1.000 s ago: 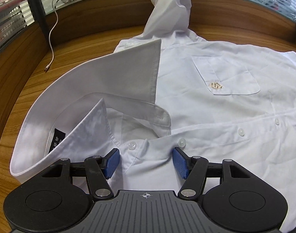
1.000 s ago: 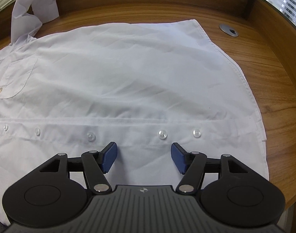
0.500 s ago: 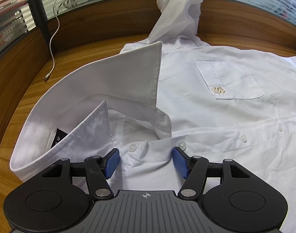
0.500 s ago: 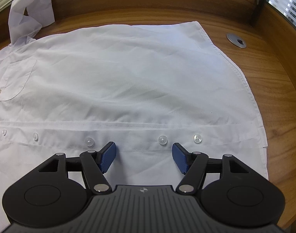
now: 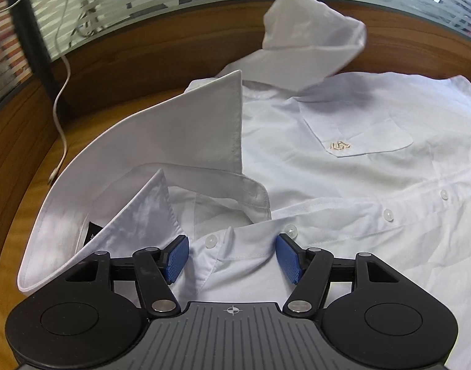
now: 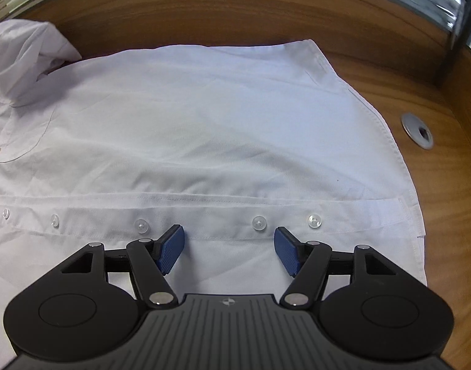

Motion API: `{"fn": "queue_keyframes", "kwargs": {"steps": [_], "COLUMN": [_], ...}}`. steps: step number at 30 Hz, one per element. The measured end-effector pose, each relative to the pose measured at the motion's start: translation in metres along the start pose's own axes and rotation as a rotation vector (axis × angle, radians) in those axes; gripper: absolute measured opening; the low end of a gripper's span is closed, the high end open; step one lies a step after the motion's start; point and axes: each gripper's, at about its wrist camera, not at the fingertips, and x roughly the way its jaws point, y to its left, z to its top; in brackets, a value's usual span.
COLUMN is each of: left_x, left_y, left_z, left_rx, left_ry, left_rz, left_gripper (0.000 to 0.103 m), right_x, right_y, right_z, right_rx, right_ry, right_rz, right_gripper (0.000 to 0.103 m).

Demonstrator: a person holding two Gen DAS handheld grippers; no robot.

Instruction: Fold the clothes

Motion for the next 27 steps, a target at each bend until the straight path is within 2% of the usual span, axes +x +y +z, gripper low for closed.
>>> {"fn": "queue_keyframes", "kwargs": {"steps": [6,11,14,16,18,22,27], "left_x": [0.027,0.052,0.057,0.054,0.036,-0.016,-0.083], "left_y": [-0.002,0.003,0.004,0.009,0.018,0.037,0.056], "left_z": [0.030,0.056,0.065,0.068,0.070,0.074,0.071], "left_rx": [0.008,0.009,0.037,0.032,0.019,0.010,0.034], "left_ry": [-0.017,-0.026,-0.007,0.017,-0.017,-0.100,-0.178], "left_rz": [0.015,0.029,0.017,-0.016,-0.065,-0.142,-0.159], "left_gripper": [0.067,0.068,0.067,0.065,0.066,0.068,0.069], "right_x": [0.016,0.019,0.020,0.020,0.009,-0.040,-0.110], "right_y": [0.001,-0.010,-0.015,-0.017,-0.018,-0.012,0.000], "right_z": [0.026,0.030,0.030,0.034,0.033,0.026,0.007], "right_rx": [-0.008,-0.006,-0.008,-0.030,-0.076,-0.126,-0.157], "right_ry": [-0.014,-0.018,0.001,0.016,0.005,-0.056,-0.120], "right_rz": [0.000,-0.004,-0.002,-0.018,-0.045,-0.011,0.051], "right_gripper": [0.071,0.075,0.075,0.075,0.075,0.075,0.076]}}
